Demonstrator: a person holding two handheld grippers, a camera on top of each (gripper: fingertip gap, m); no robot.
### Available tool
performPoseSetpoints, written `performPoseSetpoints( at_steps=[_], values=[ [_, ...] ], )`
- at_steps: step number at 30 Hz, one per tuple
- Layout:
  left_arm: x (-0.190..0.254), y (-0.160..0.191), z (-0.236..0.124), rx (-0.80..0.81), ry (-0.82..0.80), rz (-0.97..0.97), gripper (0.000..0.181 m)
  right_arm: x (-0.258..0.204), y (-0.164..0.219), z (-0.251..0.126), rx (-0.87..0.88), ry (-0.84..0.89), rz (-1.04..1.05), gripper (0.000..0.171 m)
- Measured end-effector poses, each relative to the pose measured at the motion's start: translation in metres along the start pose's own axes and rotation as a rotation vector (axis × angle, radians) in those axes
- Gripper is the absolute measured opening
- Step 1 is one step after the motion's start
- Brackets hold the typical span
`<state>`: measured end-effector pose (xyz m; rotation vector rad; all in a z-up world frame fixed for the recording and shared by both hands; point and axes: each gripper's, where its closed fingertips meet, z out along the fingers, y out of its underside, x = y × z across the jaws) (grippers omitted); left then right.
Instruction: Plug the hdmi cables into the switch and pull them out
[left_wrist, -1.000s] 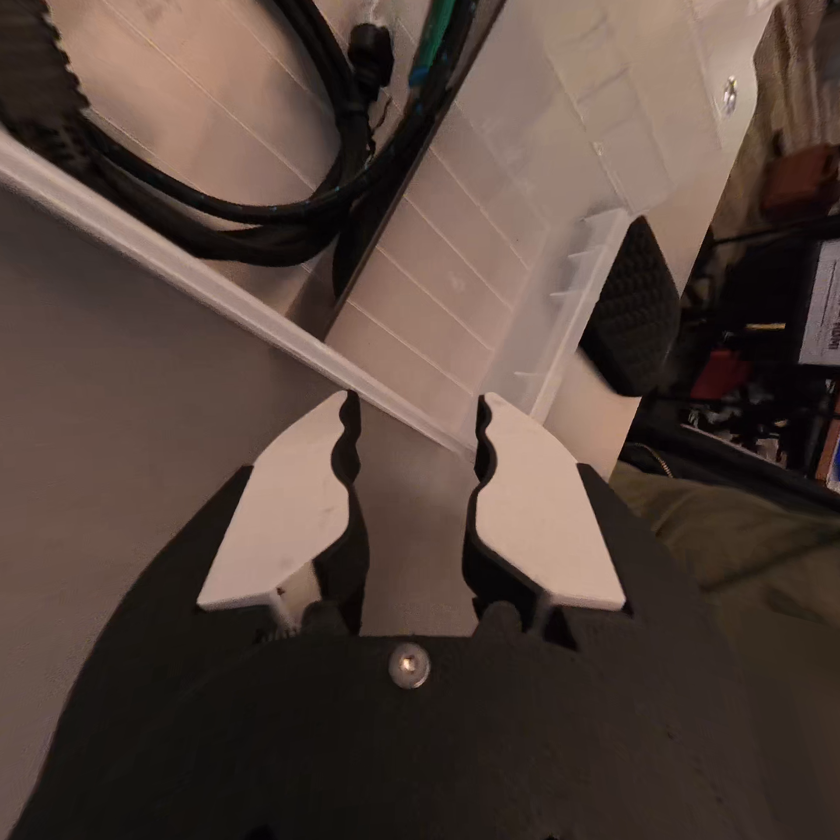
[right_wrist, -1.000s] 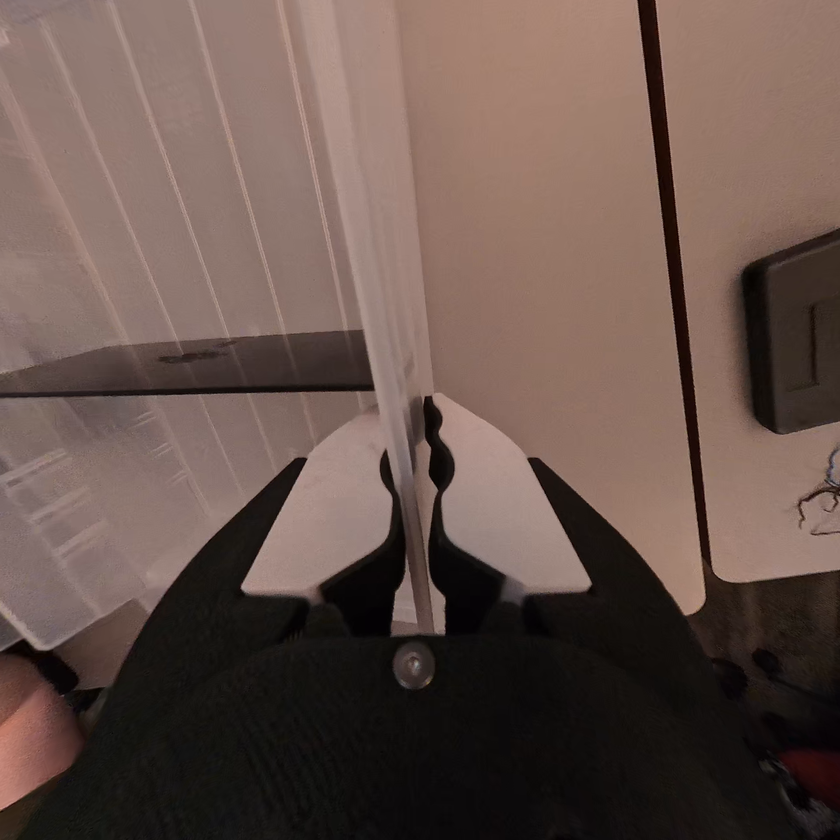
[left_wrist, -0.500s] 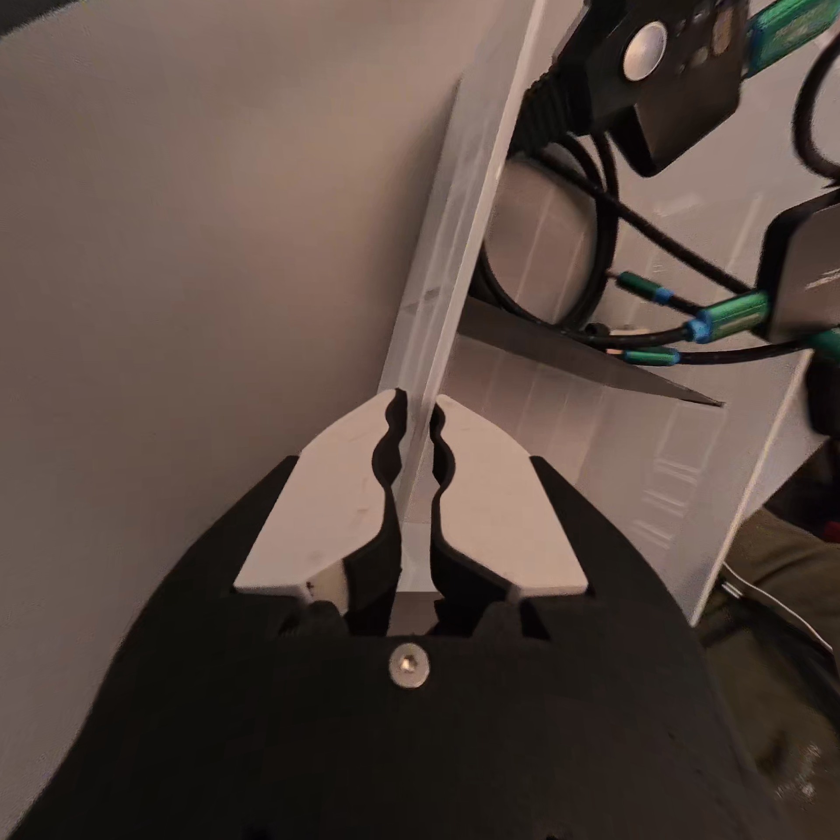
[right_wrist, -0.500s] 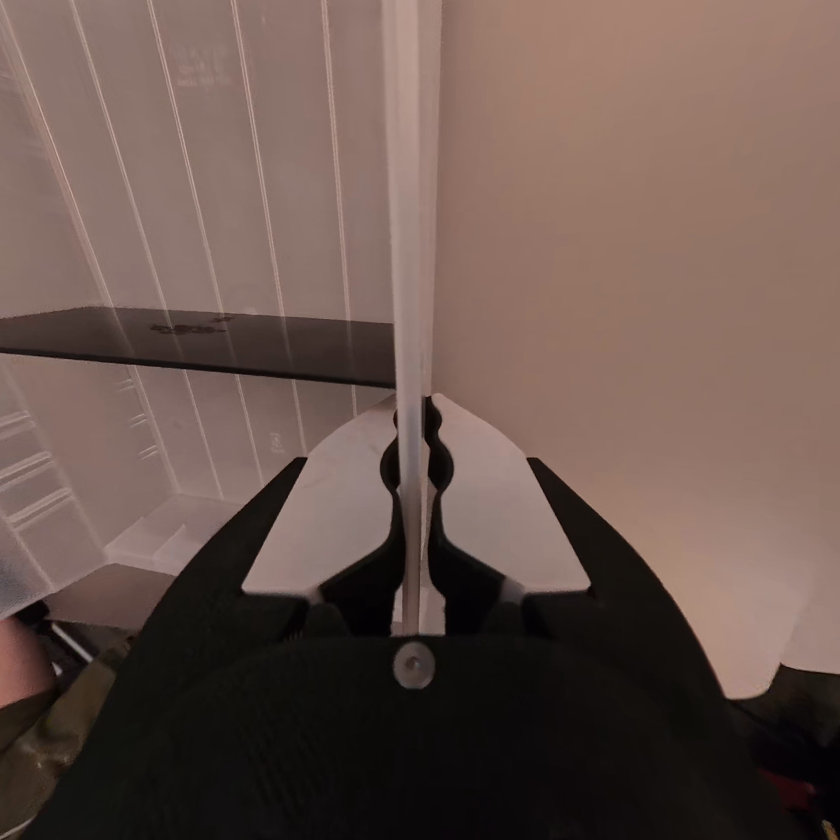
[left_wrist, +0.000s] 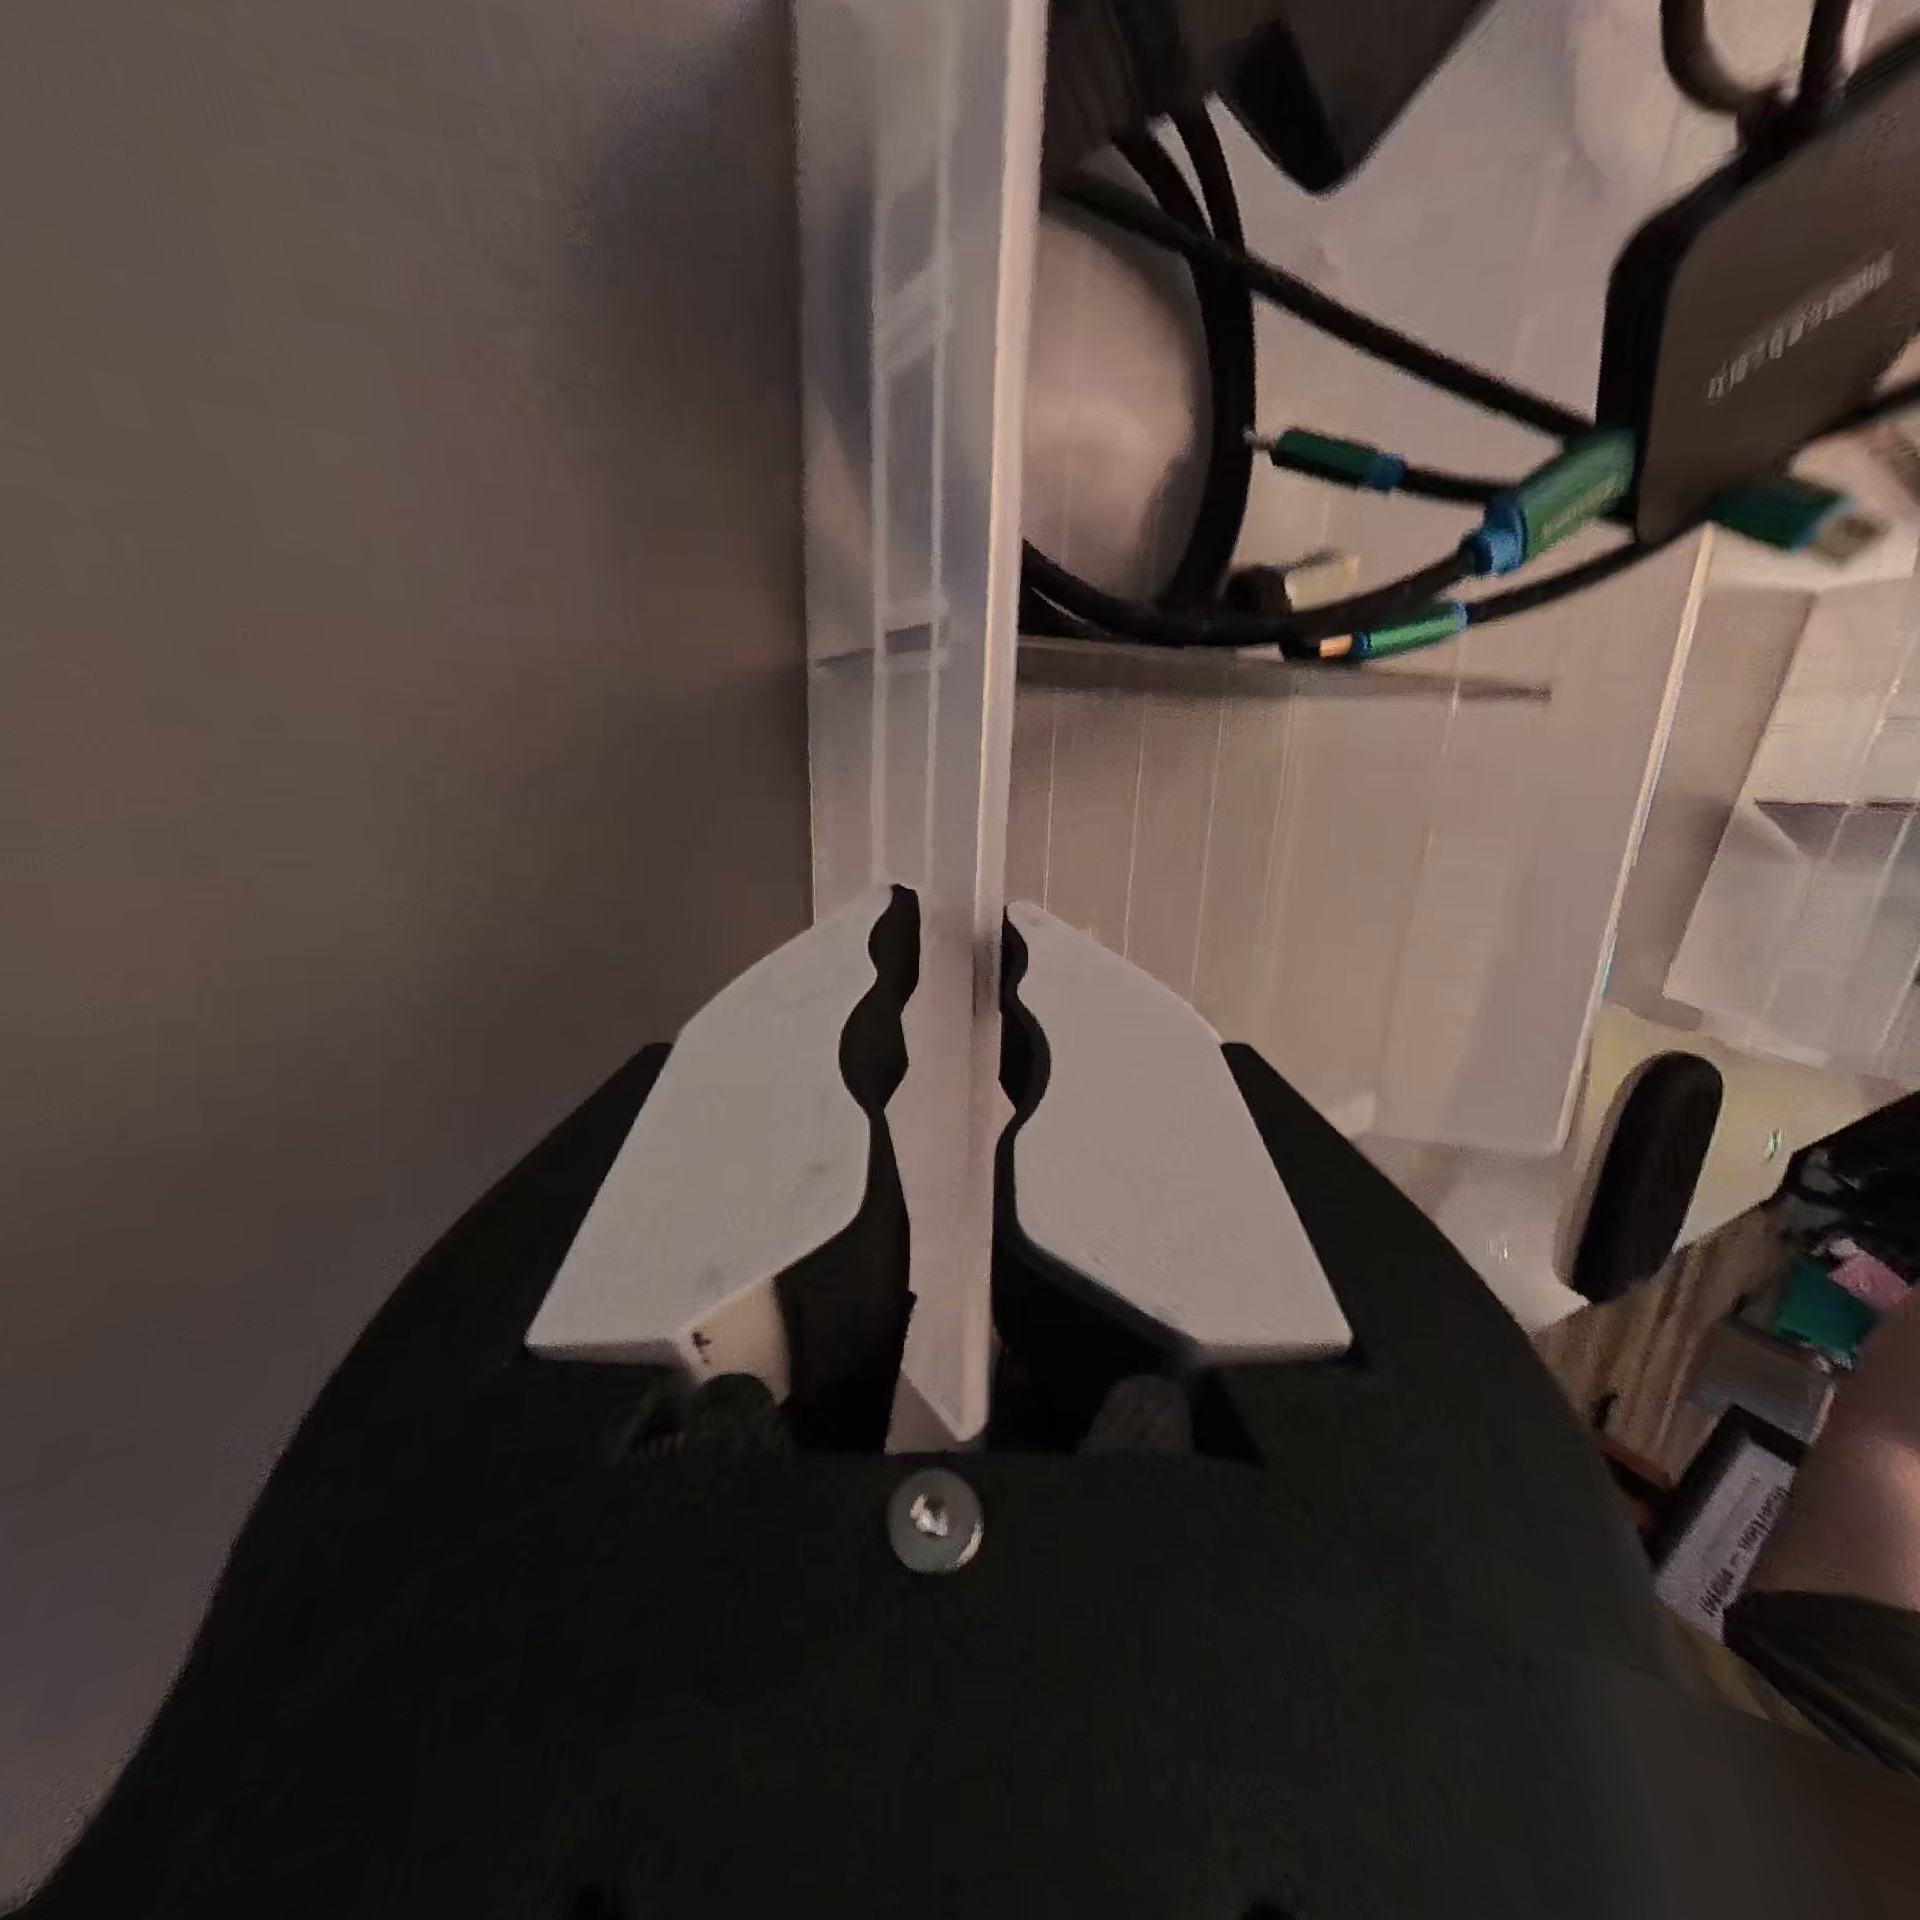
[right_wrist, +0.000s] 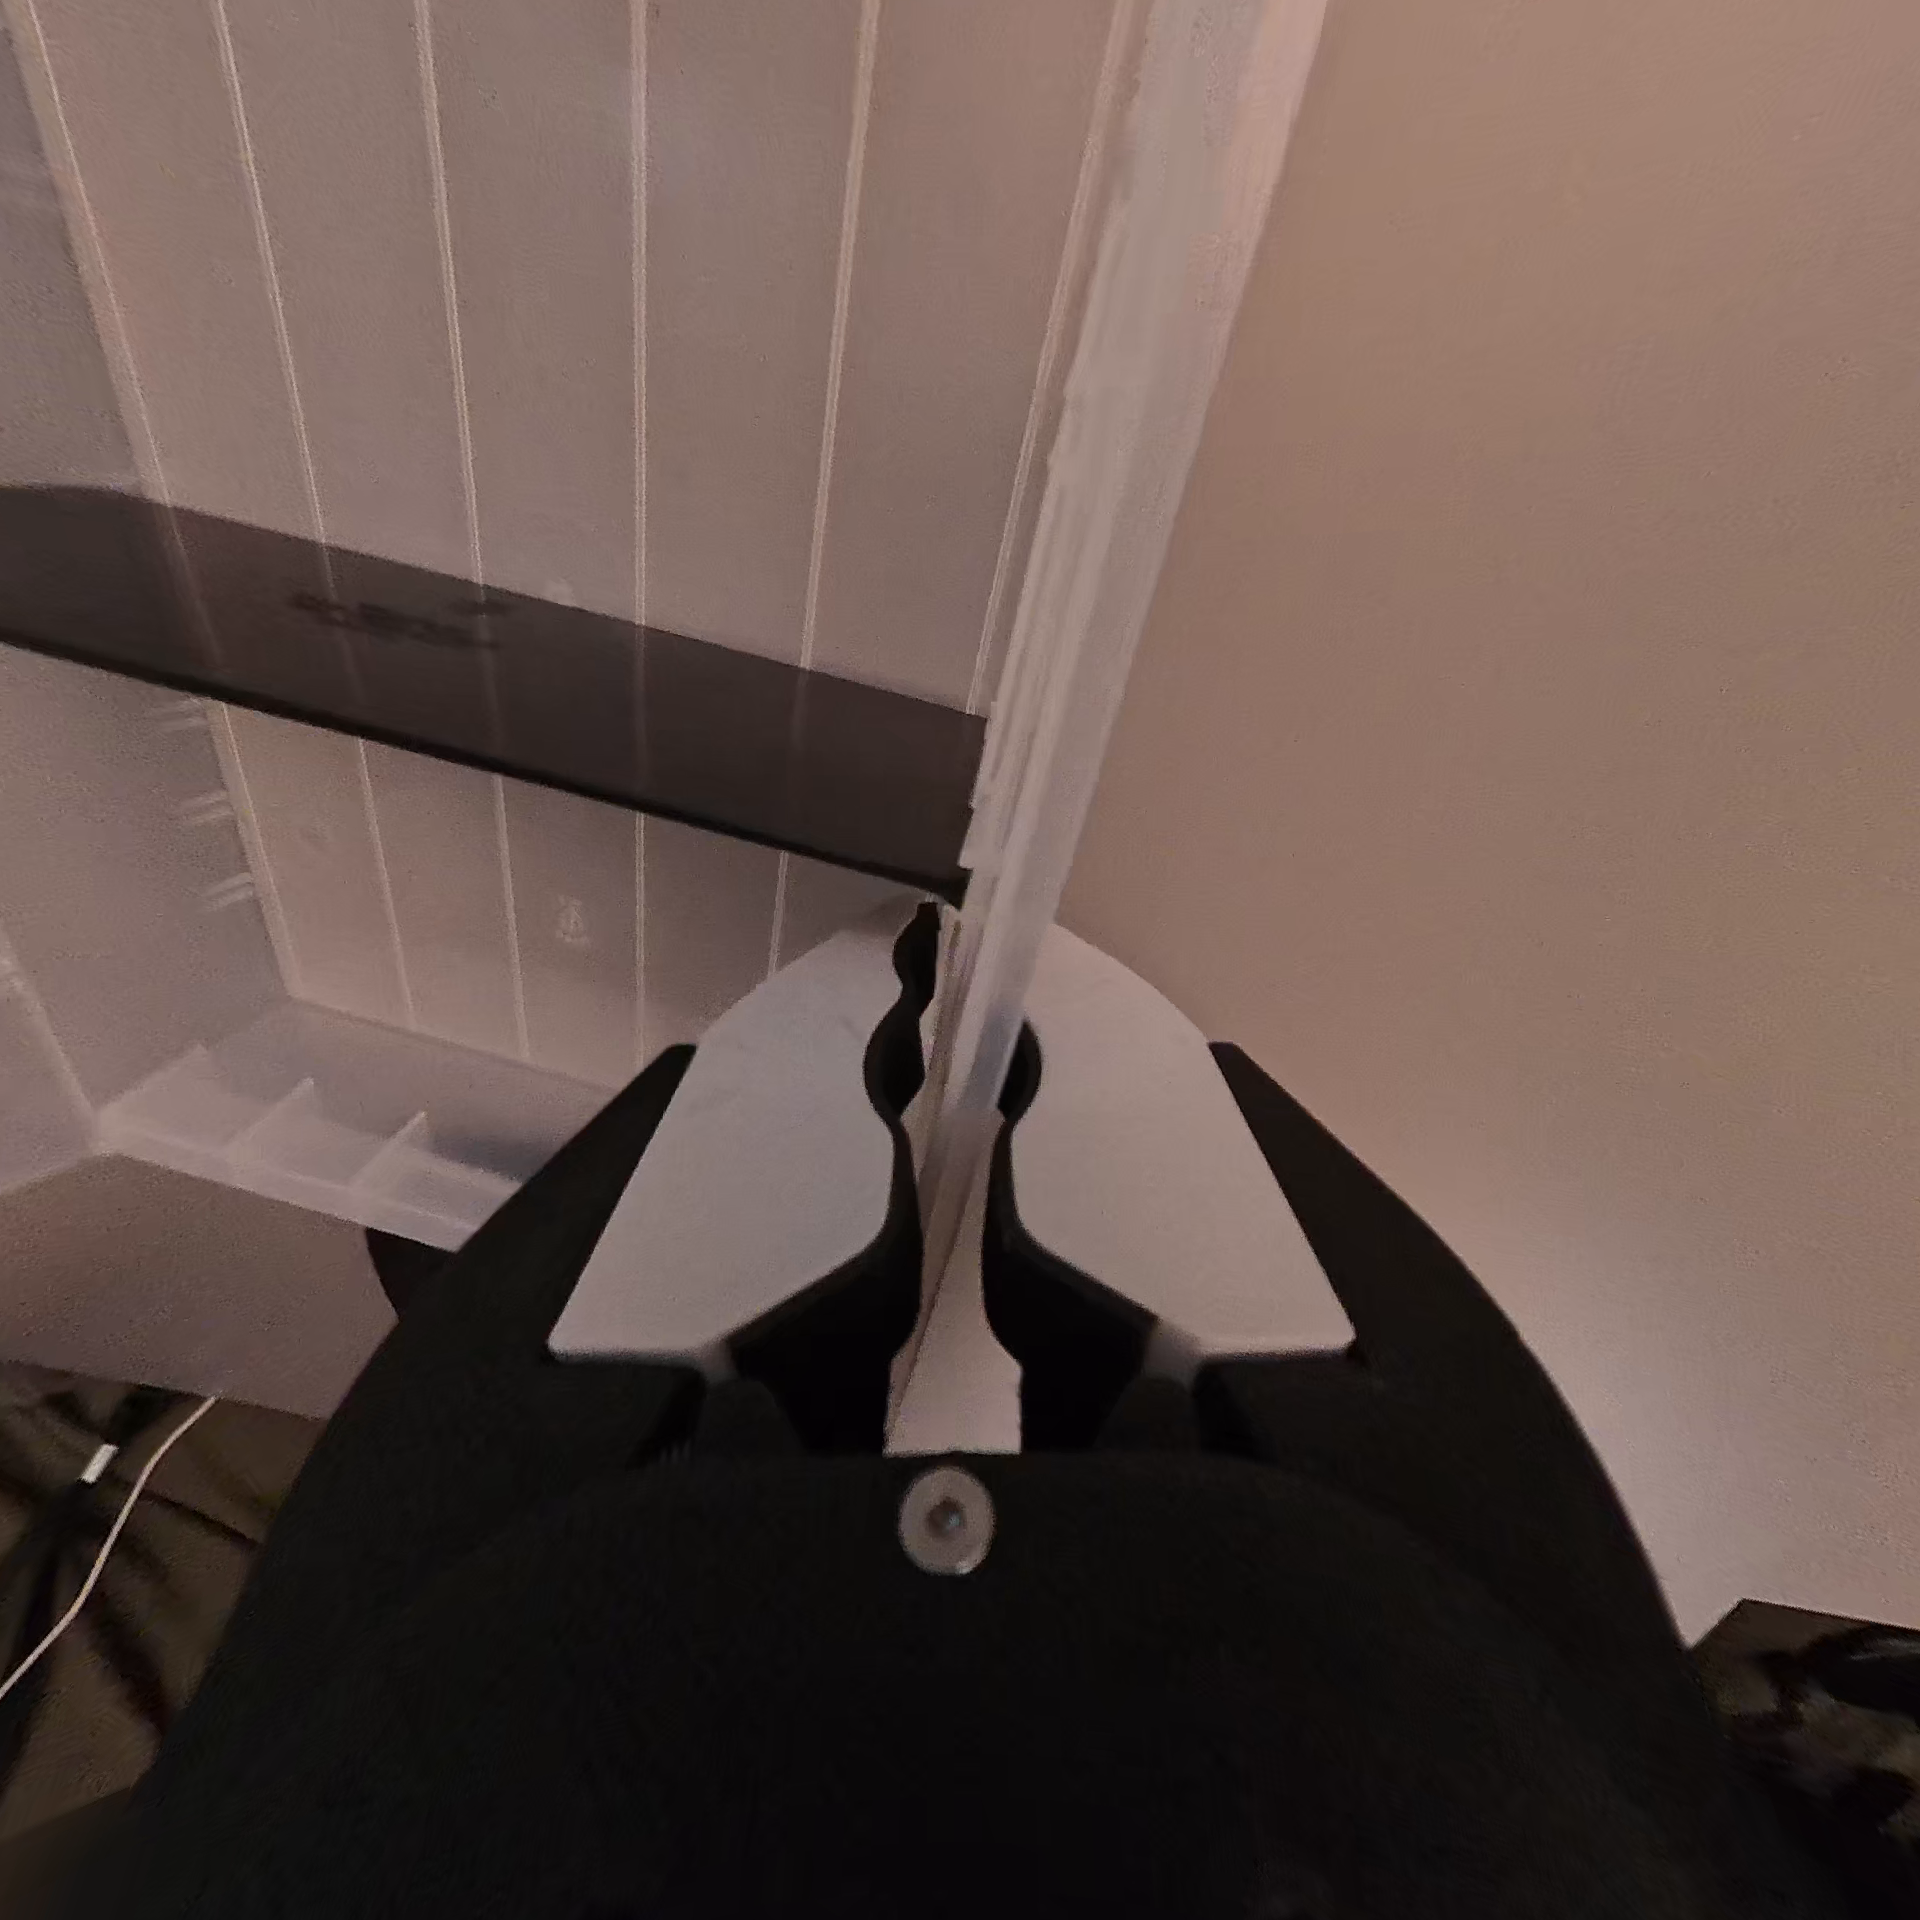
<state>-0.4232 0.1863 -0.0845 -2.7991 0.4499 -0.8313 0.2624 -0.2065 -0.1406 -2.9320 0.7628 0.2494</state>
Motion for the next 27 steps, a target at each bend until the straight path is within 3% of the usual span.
performPoseSetpoints(
  at_steps=[3, 11, 17, 21, 27],
  values=[
    [0.006, 0.008, 0.002, -0.053, -0.019, 0.085, 0.013, -0.003, 0.001, 0.0, -0.009, 0.003, -0.021, 0.008],
    [0.003, 0.005, 0.005, -0.12, -0.254, 0.383, 0.009, 0.001, -0.01, 0.0, -0.032, 0.005, -0.137, 0.007],
    [0.003, -0.002, 0.006, -0.058, -0.155, 0.381, 0.009, 0.0, -0.014, 0.001, -0.01, 0.007, -0.095, 0.006],
    [-0.007, -0.004, 0.001, -0.024, -0.22, 0.47, 0.007, -0.001, -0.011, 0.001, 0.005, 0.011, -0.122, 0.007],
    [-0.007, 0.013, -0.004, -0.071, -0.169, 0.396, 0.008, -0.002, -0.01, 0.001, 0.023, 0.006, -0.111, 0.007]
  ],
)
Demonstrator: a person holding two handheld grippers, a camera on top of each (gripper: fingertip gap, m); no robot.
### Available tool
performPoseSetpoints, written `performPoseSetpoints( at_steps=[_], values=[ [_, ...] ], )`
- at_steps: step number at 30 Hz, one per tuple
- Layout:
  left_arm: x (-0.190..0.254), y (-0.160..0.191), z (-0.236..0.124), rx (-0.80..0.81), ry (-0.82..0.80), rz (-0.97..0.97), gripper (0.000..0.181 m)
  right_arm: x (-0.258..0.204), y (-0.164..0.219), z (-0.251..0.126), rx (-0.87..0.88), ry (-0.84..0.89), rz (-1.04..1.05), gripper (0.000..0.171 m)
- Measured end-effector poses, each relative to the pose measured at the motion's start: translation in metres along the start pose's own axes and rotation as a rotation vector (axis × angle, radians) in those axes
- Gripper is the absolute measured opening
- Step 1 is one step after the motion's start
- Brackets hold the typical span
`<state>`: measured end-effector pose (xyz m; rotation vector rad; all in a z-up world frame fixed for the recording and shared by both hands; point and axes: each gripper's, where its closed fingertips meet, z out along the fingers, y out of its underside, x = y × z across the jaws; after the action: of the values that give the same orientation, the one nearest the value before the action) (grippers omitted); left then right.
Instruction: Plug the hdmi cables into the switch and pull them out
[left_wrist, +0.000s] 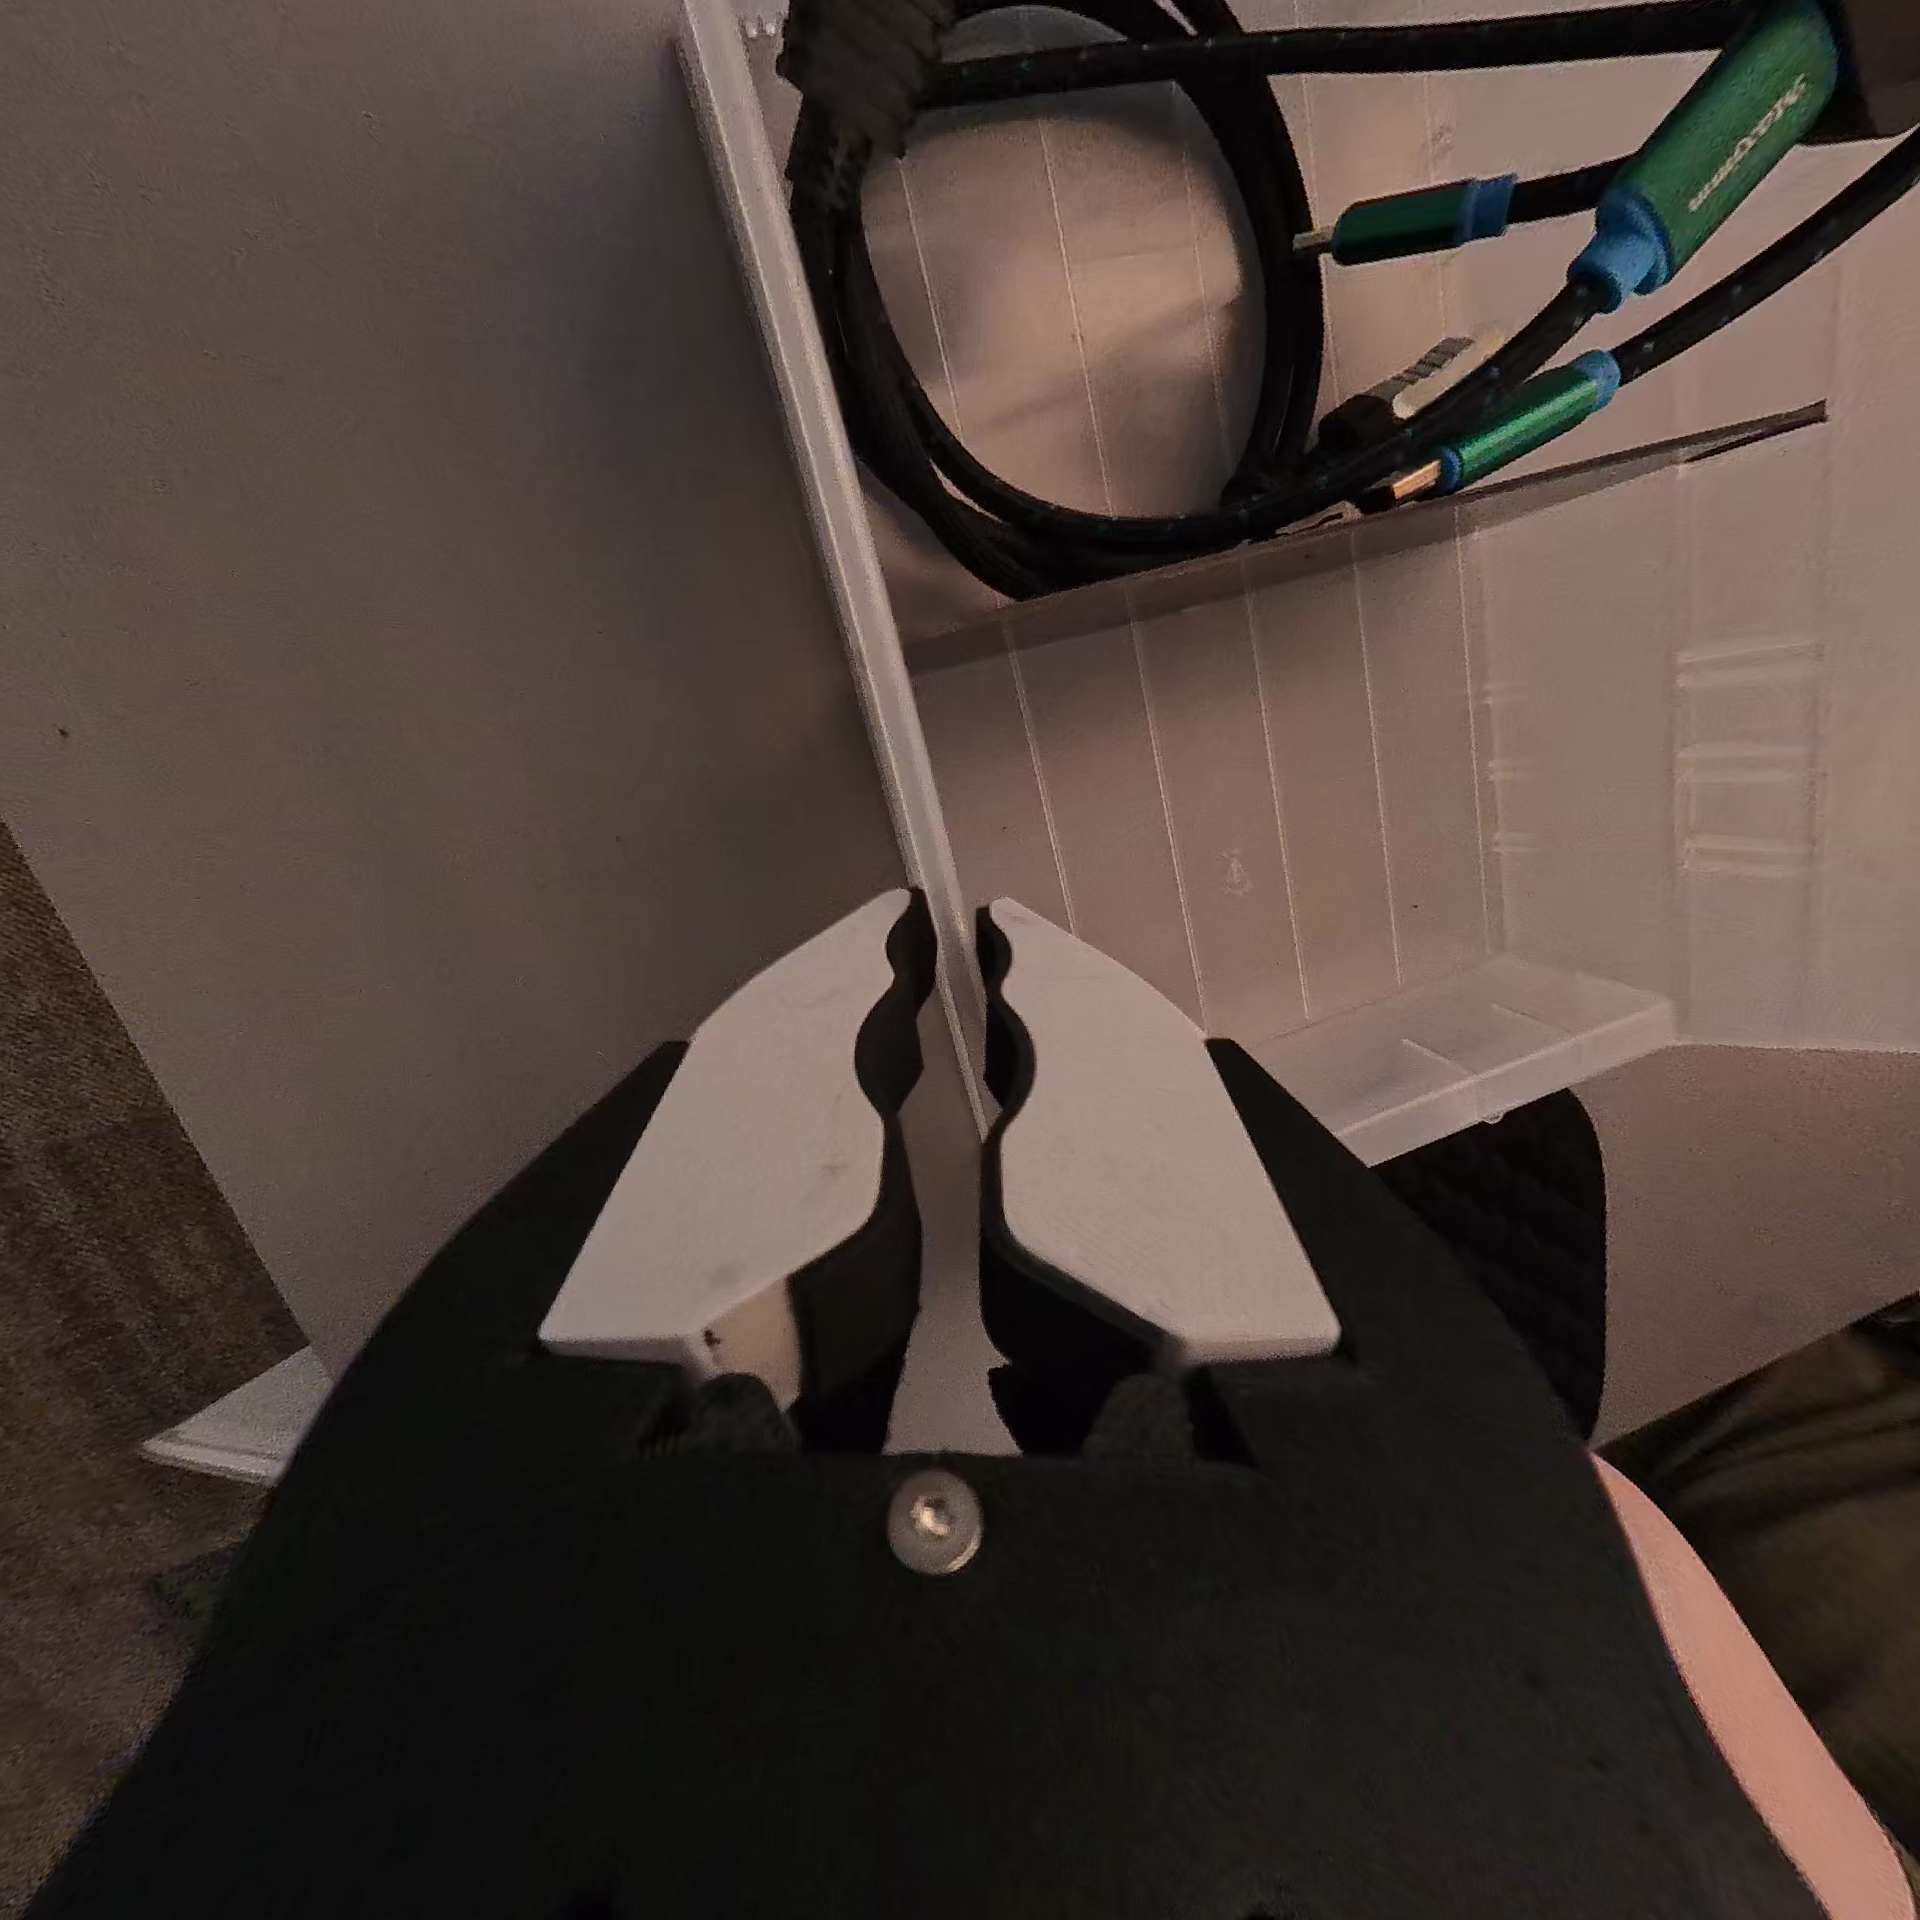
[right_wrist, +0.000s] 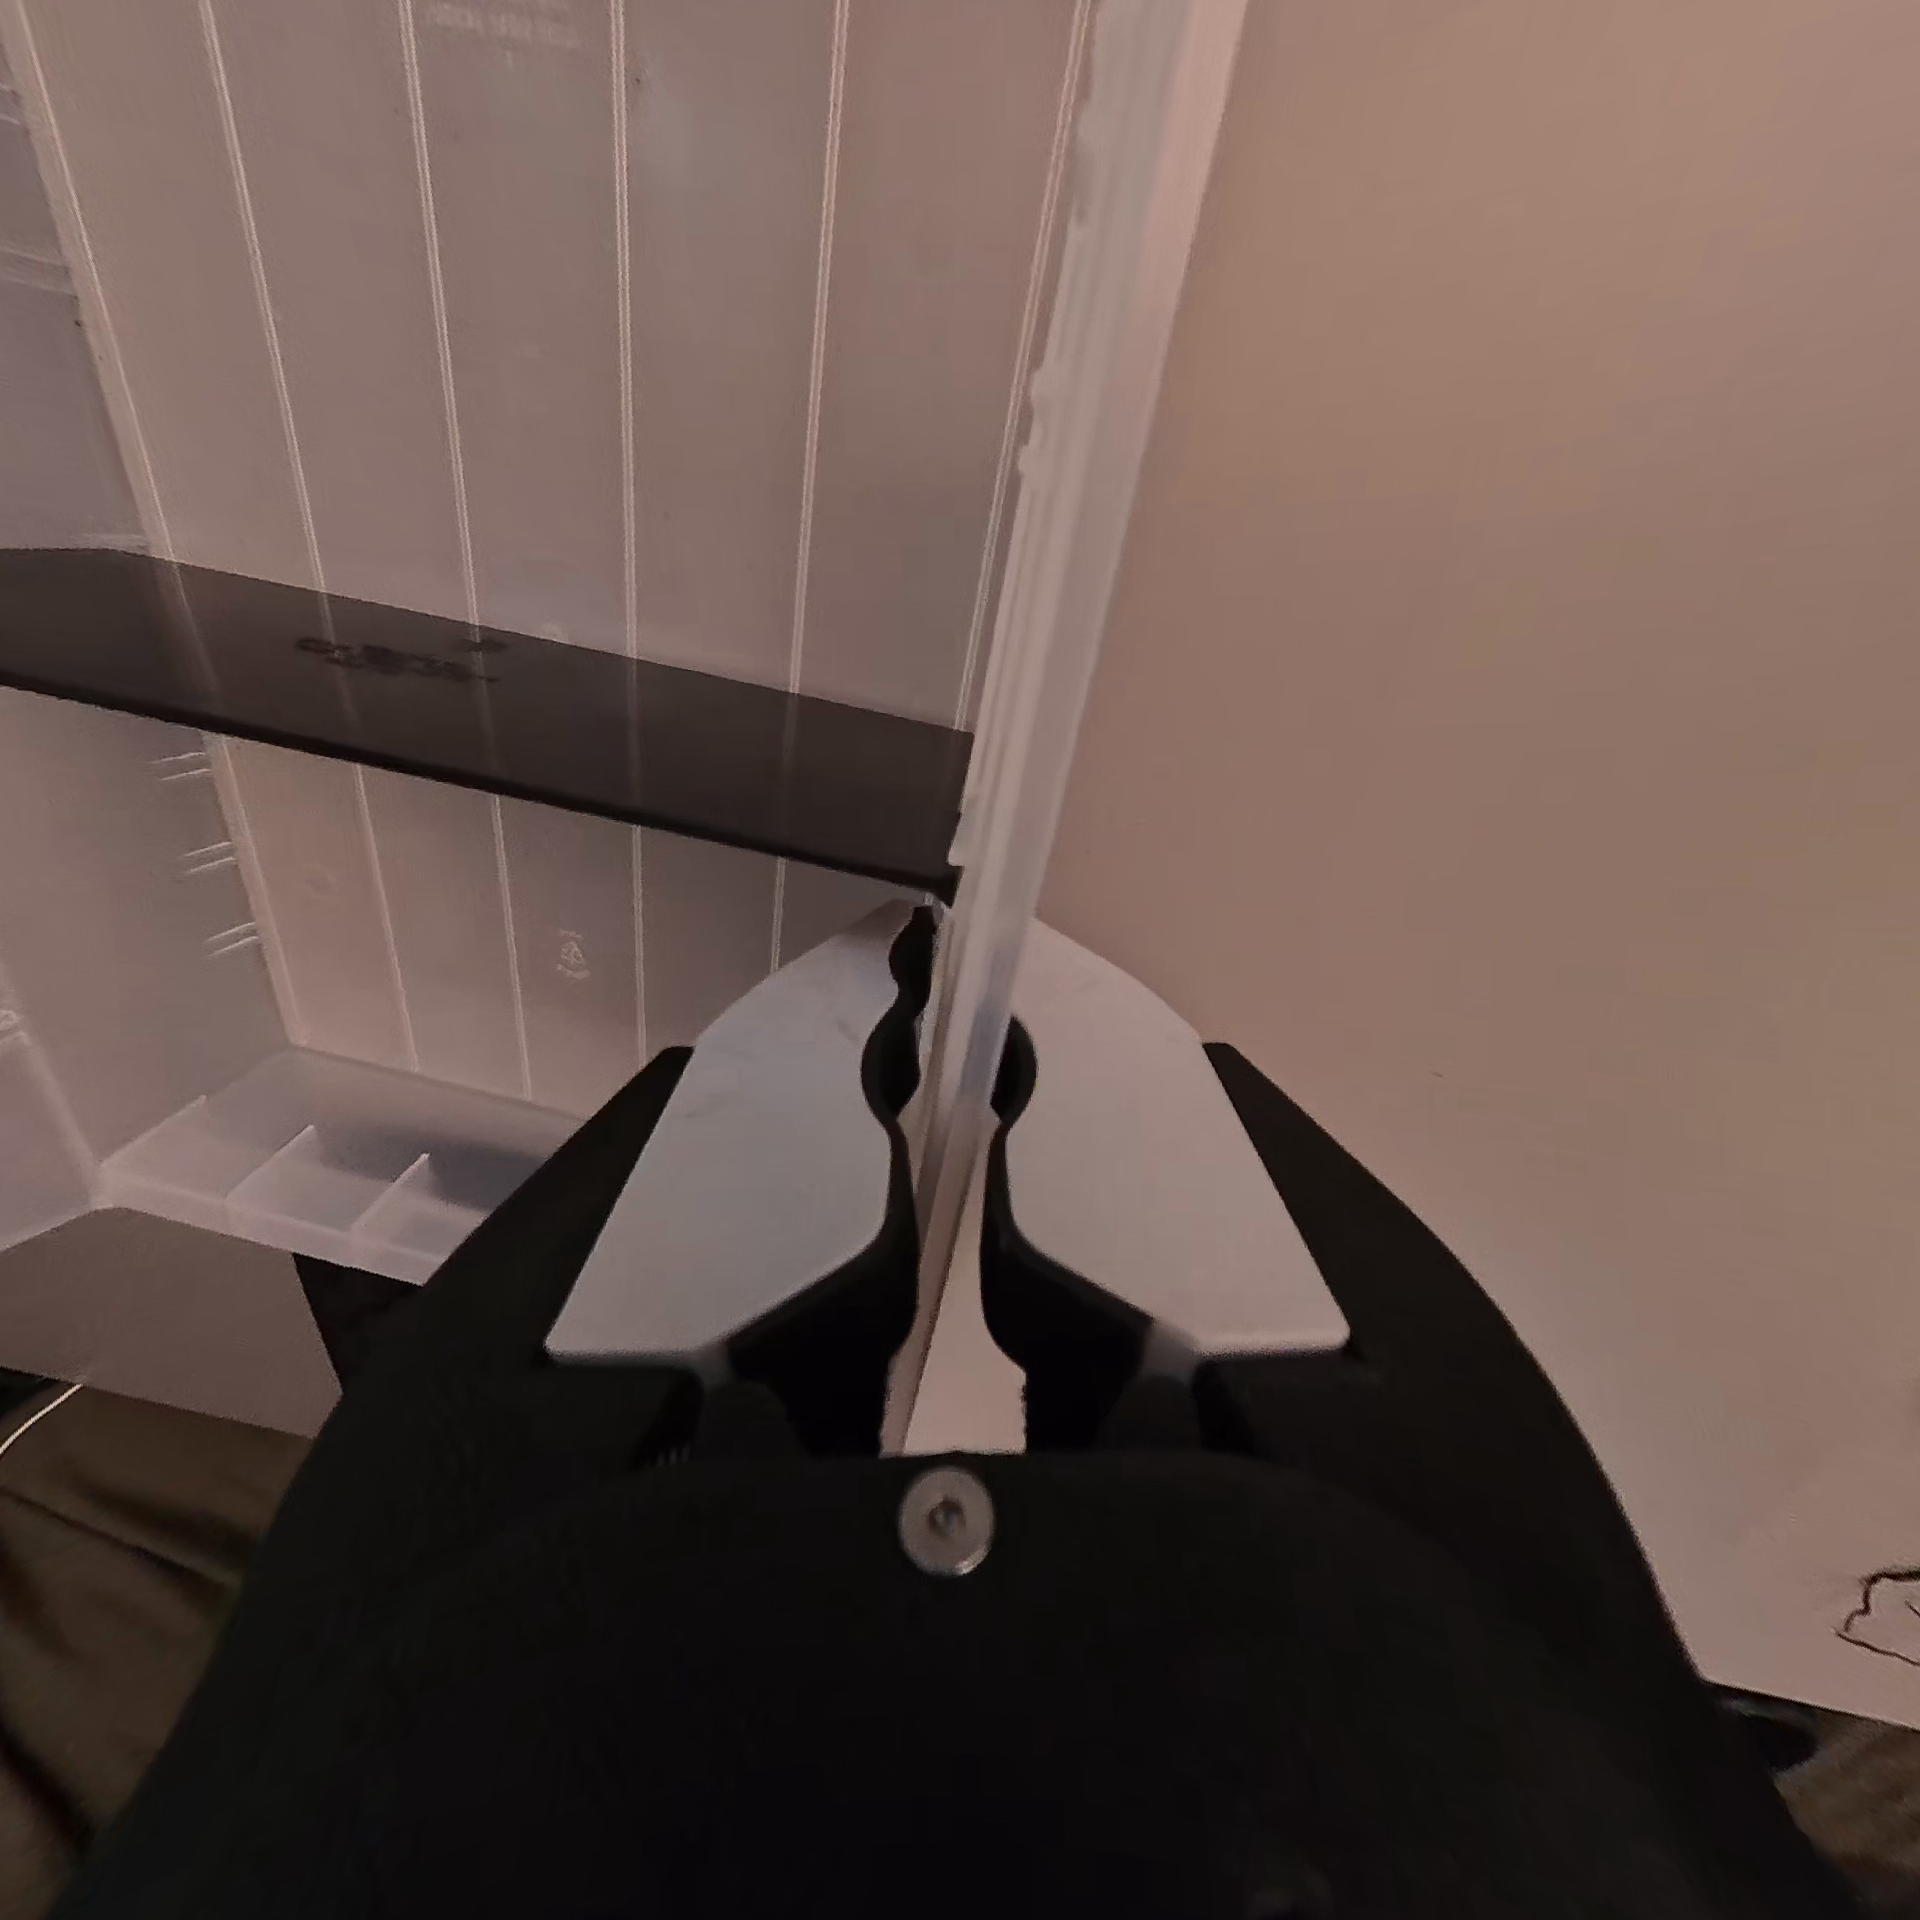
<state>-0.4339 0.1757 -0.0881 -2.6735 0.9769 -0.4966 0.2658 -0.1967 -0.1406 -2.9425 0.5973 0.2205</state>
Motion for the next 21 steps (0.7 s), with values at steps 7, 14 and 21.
performPoseSetpoints(
  at_steps=[7, 14, 21],
  values=[
    [-0.003, -0.02, -0.019, 0.12, -0.04, -0.062, 0.021, -0.005, 0.001, 0.004, 0.021, -0.044, 0.013, 0.014],
    [0.082, -0.072, -0.064, 0.434, 0.088, 0.292, 0.061, -0.011, -0.004, 0.005, 0.084, -0.168, 0.05, 0.028],
    [0.112, -0.105, 0.0, 0.298, -0.063, 0.537, 0.056, -0.009, -0.02, -0.015, 0.257, -0.121, 0.02, 0.028]
  ],
)
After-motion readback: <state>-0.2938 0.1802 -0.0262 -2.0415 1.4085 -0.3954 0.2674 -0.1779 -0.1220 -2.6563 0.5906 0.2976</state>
